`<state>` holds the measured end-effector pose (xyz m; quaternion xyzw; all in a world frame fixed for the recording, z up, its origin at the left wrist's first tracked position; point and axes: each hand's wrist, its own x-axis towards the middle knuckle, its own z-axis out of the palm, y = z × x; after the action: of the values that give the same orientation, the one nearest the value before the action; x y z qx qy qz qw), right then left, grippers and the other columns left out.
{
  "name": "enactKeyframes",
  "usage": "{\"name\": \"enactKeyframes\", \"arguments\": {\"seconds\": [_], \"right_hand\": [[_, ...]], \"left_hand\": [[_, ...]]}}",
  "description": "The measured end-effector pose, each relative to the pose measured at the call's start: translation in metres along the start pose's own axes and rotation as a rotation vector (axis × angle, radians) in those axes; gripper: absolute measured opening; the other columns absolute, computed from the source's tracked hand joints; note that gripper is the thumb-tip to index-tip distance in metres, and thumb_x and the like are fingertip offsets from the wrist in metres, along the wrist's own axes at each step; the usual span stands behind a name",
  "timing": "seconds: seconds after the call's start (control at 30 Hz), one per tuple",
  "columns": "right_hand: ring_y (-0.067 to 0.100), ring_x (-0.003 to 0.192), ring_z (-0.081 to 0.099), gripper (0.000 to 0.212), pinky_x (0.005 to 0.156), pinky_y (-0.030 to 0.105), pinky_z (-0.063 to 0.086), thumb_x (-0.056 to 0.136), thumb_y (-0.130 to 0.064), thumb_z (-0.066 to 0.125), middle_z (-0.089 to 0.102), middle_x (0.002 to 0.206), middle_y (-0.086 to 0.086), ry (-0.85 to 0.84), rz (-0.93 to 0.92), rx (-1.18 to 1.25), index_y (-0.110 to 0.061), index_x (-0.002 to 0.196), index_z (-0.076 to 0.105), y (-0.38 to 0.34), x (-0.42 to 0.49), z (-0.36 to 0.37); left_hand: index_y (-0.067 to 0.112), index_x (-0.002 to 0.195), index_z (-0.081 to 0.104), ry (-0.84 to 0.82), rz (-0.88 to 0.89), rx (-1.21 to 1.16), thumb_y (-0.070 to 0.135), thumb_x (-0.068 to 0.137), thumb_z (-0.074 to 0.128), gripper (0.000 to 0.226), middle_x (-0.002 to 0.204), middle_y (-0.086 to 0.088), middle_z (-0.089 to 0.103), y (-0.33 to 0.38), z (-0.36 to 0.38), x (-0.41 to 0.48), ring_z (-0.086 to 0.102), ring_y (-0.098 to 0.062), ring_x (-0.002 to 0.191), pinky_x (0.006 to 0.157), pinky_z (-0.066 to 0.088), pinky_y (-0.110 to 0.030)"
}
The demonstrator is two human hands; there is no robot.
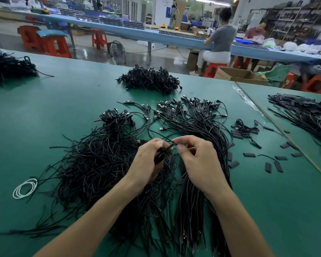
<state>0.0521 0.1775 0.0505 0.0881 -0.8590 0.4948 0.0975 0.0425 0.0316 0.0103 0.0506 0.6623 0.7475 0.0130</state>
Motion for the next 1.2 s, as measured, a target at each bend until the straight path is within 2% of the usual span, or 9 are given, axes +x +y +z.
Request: {"name": "enactKeyframes", "arguments": {"seconds": [0.13,0.27,0.4,0.53,0.67,0.83,0.93,1.07,1.2], "right_hand": [[0.001,0.068,0.057,0.023,0.059,0.011,0.039,0.097,-0.006,0.056,0.062,0.077,-0.011,-0.148,-0.121,-0.123,-0.019,0.091,0.074,-0.008,-0.007,0.007],[-0.006,0.089,0.059,0.027,0.073,0.005,0.043,0.095,-0.003,0.056,0.063,0.088,-0.019,-0.168,-0.159,-0.146,-0.021,0.099,0.075,-0.012,-0.010,0.006],[-0.014,0.080,0.059,0.021,0.068,0.001,0.041,0.093,-0.003,0.061,0.062,0.079,-0.031,-0.067,-0.125,-0.083,-0.016,0.105,0.073,-0.011,-0.012,0.011],[-0.001,0.074,0.064,0.009,0.065,0.012,0.046,0.093,-0.018,0.066,0.070,0.082,-0.011,-0.076,-0.012,0.001,-0.021,0.100,0.071,-0.008,-0.012,0.018],[0.000,0.069,0.063,0.012,0.061,0.014,0.046,0.096,-0.015,0.063,0.070,0.079,-0.008,-0.054,0.040,0.067,-0.023,0.091,0.069,-0.008,-0.012,0.023],[0.006,0.098,0.059,0.024,0.088,0.021,0.052,0.102,-0.013,0.050,0.057,0.110,-0.011,-0.032,-0.160,-0.289,-0.021,0.116,0.068,-0.010,-0.014,0.024],[0.011,0.098,0.060,0.027,0.088,0.024,0.054,0.103,-0.012,0.048,0.056,0.113,-0.007,-0.060,-0.211,-0.371,-0.020,0.120,0.066,-0.010,-0.014,0.018],[0.015,0.082,0.058,0.017,0.073,0.026,0.054,0.099,-0.005,0.052,0.054,0.100,-0.002,-0.106,-0.278,-0.519,-0.015,0.104,0.066,-0.009,-0.017,0.020],[0.019,0.088,0.059,0.022,0.079,0.032,0.055,0.079,0.002,0.072,0.061,0.097,0.002,-0.141,-0.433,-0.743,-0.013,0.094,0.065,-0.011,-0.024,0.025]], "left_hand": [[0.007,0.099,0.064,0.005,0.120,-0.019,0.018,0.104,0.036,0.030,0.056,0.011,0.059,0.003,0.005,0.000,0.048,0.002,0.043,0.042,0.036,-0.010],[0.005,0.091,0.070,0.094,0.135,-0.019,0.021,0.109,0.027,0.049,0.048,0.012,0.059,0.004,0.006,-0.005,0.050,0.003,0.039,0.040,0.035,-0.006],[0.021,0.088,0.077,0.192,0.148,-0.034,0.043,0.107,0.030,0.056,0.042,0.008,0.048,0.002,0.008,-0.004,0.034,-0.005,0.033,0.035,0.027,-0.018],[0.028,0.098,0.077,0.209,0.173,-0.088,0.057,0.097,0.031,0.054,0.040,0.002,0.045,0.001,0.009,-0.002,0.030,-0.011,0.032,0.036,0.025,-0.019],[0.031,0.100,0.077,0.190,0.173,-0.073,0.063,0.092,0.032,0.056,0.038,0.002,0.037,-0.001,0.008,-0.003,0.027,-0.014,0.032,0.039,0.025,-0.020],[0.028,0.057,0.066,0.171,0.101,-0.080,0.064,0.085,0.045,0.050,0.045,0.004,0.040,-0.005,0.009,-0.004,0.030,-0.011,0.036,0.041,0.026,-0.022],[0.024,0.071,0.074,0.158,0.076,-0.045,0.067,0.088,0.043,0.056,0.049,0.001,0.042,-0.006,0.006,-0.004,0.032,-0.011,0.040,0.041,0.026,-0.021],[0.025,0.097,0.080,0.154,0.072,-0.071,0.064,0.096,0.035,0.060,0.049,-0.007,0.042,-0.003,0.006,-0.003,0.031,-0.013,0.038,0.041,0.028,-0.022],[0.020,0.065,0.076,0.228,-0.063,-0.128,0.055,0.102,0.036,0.065,0.049,-0.005,0.048,-0.001,0.009,-0.001,0.037,-0.016,0.040,0.040,0.030,-0.020]]}}
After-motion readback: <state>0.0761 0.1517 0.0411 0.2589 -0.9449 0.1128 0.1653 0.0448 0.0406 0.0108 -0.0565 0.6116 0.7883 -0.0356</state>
